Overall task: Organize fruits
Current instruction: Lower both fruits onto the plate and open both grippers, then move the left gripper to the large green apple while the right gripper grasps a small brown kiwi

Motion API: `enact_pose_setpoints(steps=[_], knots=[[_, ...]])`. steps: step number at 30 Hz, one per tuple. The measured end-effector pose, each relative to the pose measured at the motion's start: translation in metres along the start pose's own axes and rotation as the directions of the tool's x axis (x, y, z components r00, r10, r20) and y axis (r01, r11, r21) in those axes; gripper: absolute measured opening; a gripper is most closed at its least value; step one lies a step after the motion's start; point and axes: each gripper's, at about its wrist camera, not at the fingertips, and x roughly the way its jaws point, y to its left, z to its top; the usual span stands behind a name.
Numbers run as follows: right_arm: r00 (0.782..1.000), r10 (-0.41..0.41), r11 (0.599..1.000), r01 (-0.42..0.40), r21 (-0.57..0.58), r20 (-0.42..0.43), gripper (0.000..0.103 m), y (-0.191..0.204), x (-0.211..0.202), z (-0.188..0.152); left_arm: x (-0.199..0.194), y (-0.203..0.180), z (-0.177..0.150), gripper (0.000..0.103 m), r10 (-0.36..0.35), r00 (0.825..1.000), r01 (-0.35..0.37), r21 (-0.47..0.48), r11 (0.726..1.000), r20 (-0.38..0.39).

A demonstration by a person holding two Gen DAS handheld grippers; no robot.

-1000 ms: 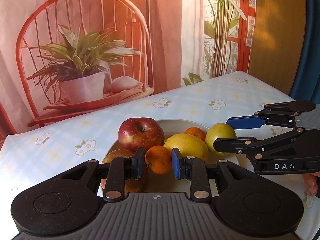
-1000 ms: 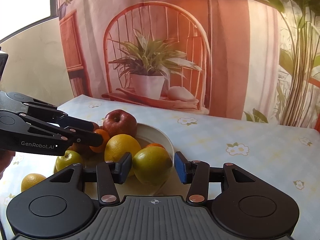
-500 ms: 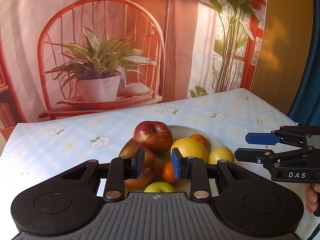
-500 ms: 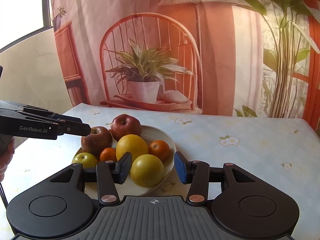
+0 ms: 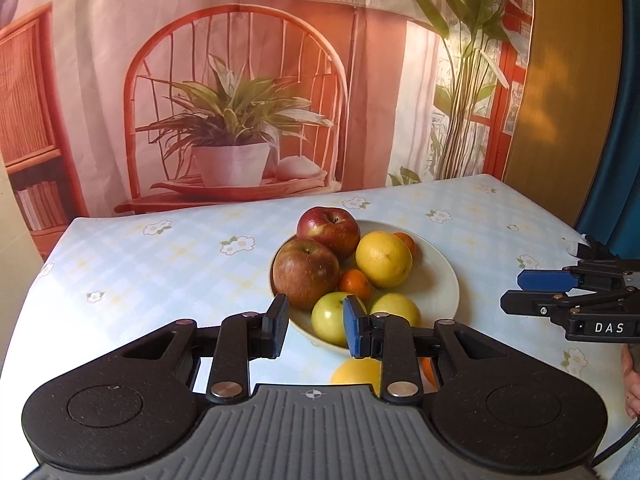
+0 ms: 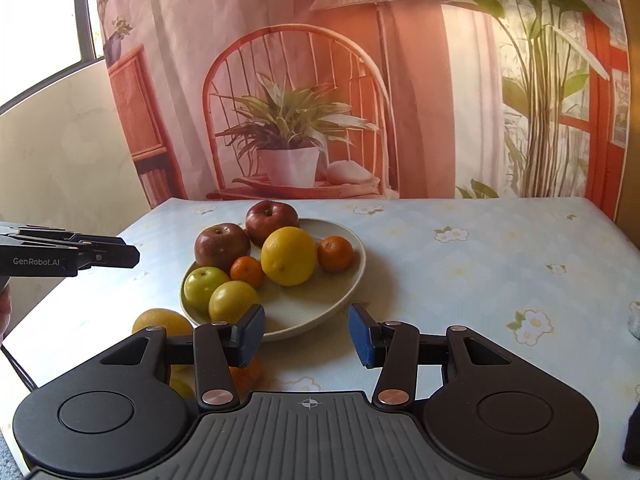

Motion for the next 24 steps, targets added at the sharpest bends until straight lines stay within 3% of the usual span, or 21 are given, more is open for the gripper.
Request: enact_pose_setpoints(steps=[11,20,24], knots=[[0.999,-0.010,1.000,0.010,-0.001,-0.035,0.043,0.028,-0.028,-0.031,-0.023,-0.007,-0.021,0.031,-0.016,0.999,0.017,-0.023,1.000,0.040],[0.996,0.025,0.998,-0.030,-0.054,-0.080,0.042,0.050,-0.033,-0.045,-0.027,-0.010,-0.034,0.032,-0.033,0.999,0.034,-0.044,0.998,0.027],[0.993,0.044,0.996,-0.052,-0.071,-0.112,0.037,0.057,-0.032,-0.050,-0.028,-0.010,-0.036,0.033,-0.033,0.999,0.034,-0.049,0.998,0.021]])
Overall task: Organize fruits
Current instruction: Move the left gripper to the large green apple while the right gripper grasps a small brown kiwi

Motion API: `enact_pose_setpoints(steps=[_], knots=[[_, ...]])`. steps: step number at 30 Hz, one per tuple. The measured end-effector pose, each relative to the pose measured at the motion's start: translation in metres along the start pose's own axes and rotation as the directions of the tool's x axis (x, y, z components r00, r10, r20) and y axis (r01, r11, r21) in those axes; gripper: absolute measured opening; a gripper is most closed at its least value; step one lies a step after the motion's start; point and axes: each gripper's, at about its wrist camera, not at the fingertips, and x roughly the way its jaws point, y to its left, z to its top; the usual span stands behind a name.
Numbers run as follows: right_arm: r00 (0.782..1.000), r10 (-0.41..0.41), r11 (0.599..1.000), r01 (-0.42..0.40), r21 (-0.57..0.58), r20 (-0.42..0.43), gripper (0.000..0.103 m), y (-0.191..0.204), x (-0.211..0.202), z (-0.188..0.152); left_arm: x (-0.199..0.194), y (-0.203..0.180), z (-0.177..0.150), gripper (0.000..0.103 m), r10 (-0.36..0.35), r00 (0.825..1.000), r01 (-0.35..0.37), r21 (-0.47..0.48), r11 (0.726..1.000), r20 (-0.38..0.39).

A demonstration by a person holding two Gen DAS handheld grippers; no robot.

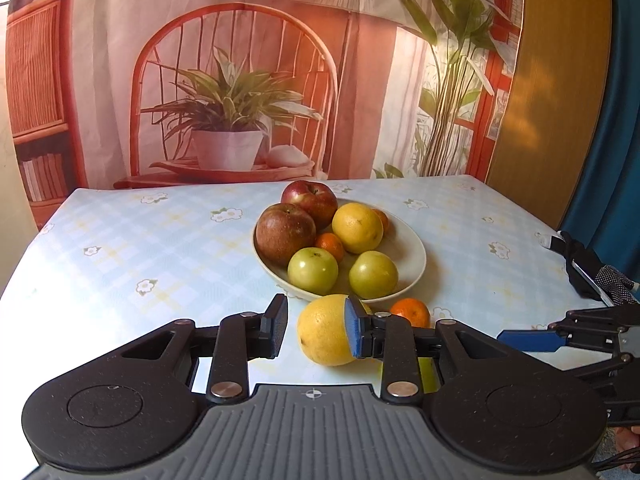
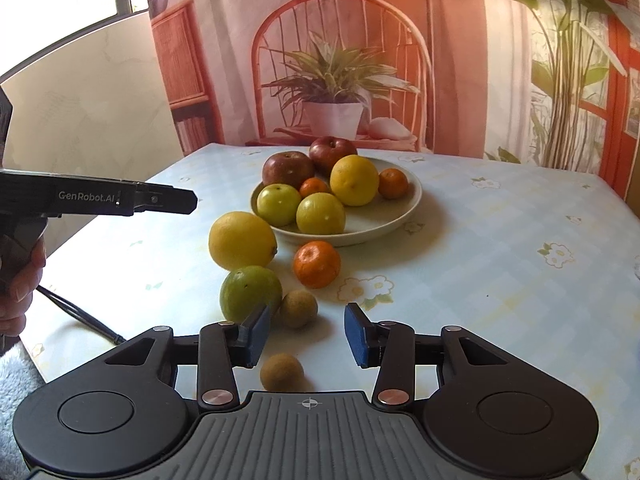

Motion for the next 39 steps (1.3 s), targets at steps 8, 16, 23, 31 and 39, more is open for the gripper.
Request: enact_pose_setpoints(steps=[8,16,23,31,39], knots=[[0.998,0.028,0.999,-0.030,-0.033,-0.055,0.032,0.007,0.005,-0.011,-0.001,-0.001,-0.002,0.033,-0.002,1.000,0.003,0.004,1.000,-0.009],[0.994,0.057,0.998,-0.057,-0.002,-0.092,0.026,0.002,0.012,-0.017,0.001,-0.003,-0.002,0.037,-0.008,1.000,0.008,0.008,1.000,-0.019],[0.994,0.070,0.997,-0.068,0.023,-0.081,0.024,-0.002,0.012,-0.018,0.001,-0.005,-0.004,0.037,-0.030,0.999,0.030,0.010,0.999,-0.030],[0.999,0.018,0.999,-0.017,0.042,-0.027,0.024,-0.014,0.006,-0.015,0.009,-0.018,-0.008,0.038,-0.086,0.994,0.087,0.010,0.996,-0.063],[1.000,-0.016,0.998,0.016,0.053,0.002,0.024,-0.026,0.003,-0.014,0.021,-0.037,-0.019,0.041,-0.110,0.988,0.116,0.060,0.991,-0.108]])
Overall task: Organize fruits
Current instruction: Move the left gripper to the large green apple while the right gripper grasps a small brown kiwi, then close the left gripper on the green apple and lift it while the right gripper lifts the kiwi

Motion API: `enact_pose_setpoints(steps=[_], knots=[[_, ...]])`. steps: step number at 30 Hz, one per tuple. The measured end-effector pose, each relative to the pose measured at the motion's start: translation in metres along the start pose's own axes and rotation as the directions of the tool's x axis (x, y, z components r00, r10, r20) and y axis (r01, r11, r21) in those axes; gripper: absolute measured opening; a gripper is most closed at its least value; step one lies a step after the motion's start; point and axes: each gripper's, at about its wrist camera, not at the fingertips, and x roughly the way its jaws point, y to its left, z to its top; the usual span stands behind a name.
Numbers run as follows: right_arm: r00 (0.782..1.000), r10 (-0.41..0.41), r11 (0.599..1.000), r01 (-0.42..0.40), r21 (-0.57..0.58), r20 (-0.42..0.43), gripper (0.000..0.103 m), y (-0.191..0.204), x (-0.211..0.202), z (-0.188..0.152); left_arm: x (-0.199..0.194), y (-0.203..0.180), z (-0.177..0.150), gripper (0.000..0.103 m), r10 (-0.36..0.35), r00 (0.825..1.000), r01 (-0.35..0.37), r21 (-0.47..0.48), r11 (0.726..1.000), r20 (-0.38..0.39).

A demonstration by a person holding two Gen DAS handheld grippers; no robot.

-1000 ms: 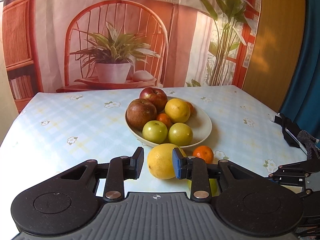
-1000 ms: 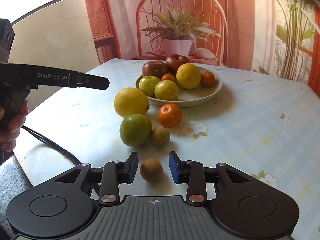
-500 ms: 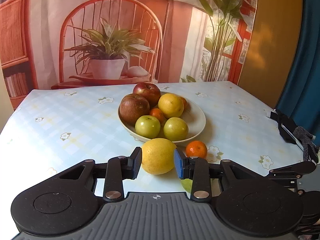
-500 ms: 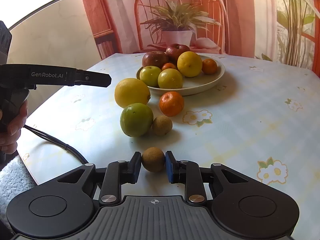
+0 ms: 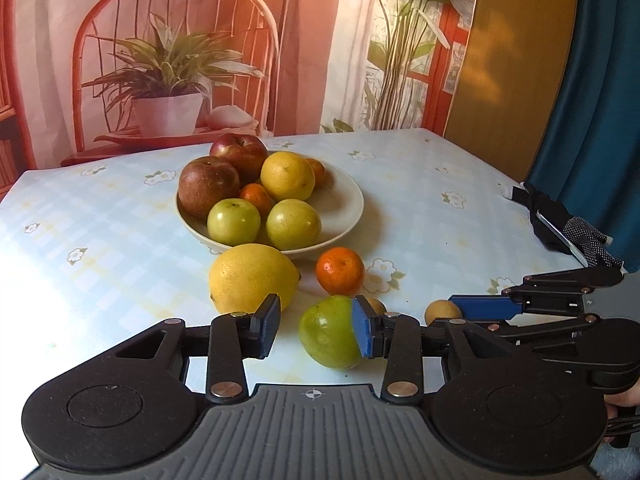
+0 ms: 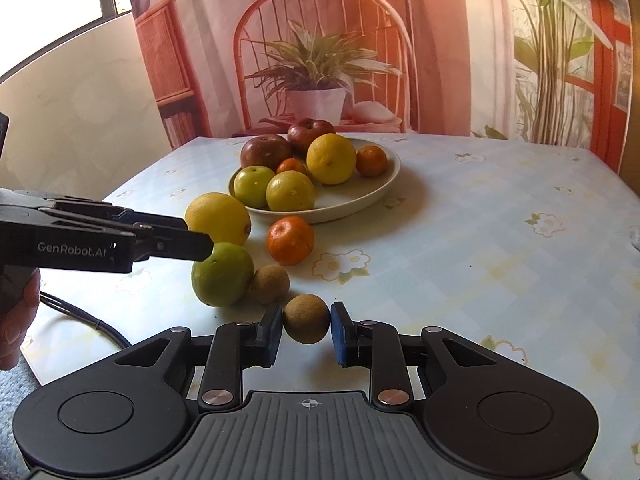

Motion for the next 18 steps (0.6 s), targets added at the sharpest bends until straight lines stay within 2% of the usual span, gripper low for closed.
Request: enact_pose_setpoints(steps=[5,12,18], knots=[[1.000,-0.008,1.000,0.008,0.005,0.012,0.024,-0.003,0.000,0.001,0.006,-0.003,-0.003,0.042,-0.009,1.000,0.009,-0.007,1.000,-0.020],[1.000,-0.012,1.000,0.012,0.023,0.021,0.024,-0.010,0.000,0.000,0.012,-0.005,-0.004,0.051,-0.029,0.999,0.028,-0.029,0.999,-0.041],[1.000,-0.015,0.999,0.014,0.033,0.025,0.024,-0.012,0.000,0.000,0.018,-0.010,-0.007,0.051,-0.056,0.997,0.054,-0.030,0.998,-0.059]])
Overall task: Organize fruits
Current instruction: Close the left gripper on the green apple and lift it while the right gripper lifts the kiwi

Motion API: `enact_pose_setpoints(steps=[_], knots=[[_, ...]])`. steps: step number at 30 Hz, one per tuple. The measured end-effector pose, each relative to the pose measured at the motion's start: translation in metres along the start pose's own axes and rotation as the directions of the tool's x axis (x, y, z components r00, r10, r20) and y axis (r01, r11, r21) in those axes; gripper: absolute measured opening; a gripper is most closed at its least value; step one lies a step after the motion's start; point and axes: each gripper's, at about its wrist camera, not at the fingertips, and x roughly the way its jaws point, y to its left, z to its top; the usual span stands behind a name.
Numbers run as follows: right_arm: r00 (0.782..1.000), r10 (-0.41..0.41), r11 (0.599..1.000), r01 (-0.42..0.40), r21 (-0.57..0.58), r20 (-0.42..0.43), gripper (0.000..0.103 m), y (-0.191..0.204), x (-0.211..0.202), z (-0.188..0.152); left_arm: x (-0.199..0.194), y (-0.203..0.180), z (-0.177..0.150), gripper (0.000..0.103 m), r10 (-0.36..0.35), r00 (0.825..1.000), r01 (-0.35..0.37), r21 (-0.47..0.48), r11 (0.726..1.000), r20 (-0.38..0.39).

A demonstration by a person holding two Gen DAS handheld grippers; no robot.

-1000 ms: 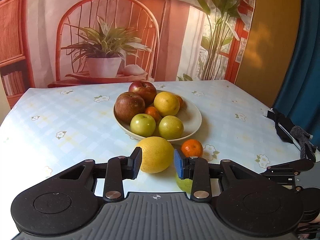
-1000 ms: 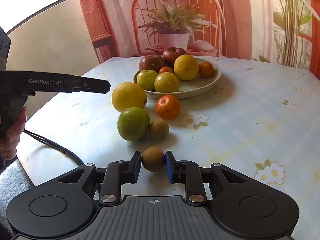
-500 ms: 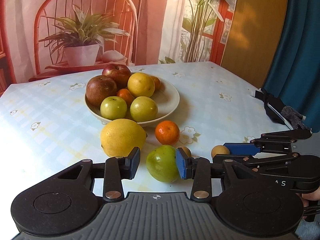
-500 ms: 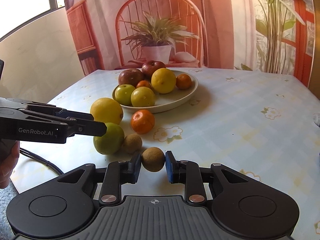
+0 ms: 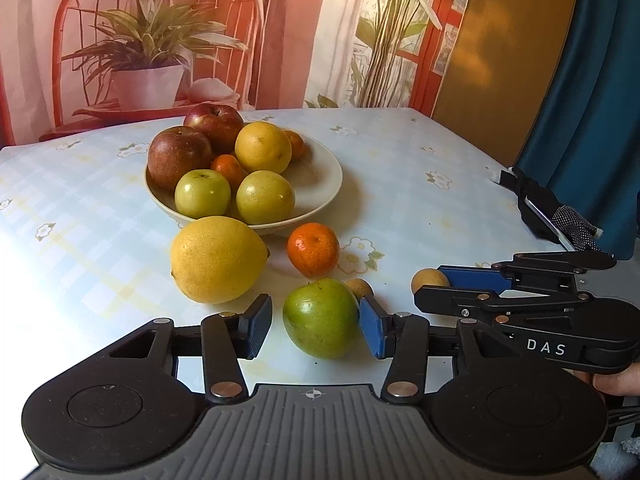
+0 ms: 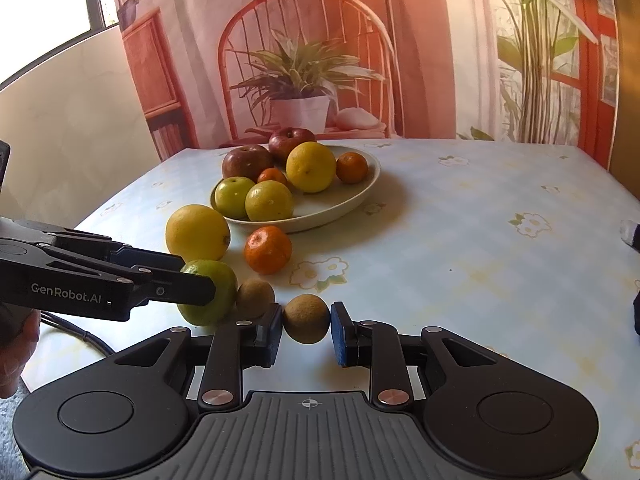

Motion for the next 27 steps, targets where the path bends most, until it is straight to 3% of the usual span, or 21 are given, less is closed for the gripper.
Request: enact_pose_setpoints(steps=[13,27], knots=[[1.000,0.000,1.000,0.000,0.005,0.008,0.024,-0.003,-0.002,0.000,0.006,-0.006,-0.006,0.047,-0.007,1.000,0.008,0.017,1.000,-0.020],[0.999,0.010,1.000,-0.009,-0.024,0.048,0.024,-0.009,0.003,0.024,-0.018,0.011,0.033,0.047,0.033,0.993,-0.034,0.001,0.999,0.112]])
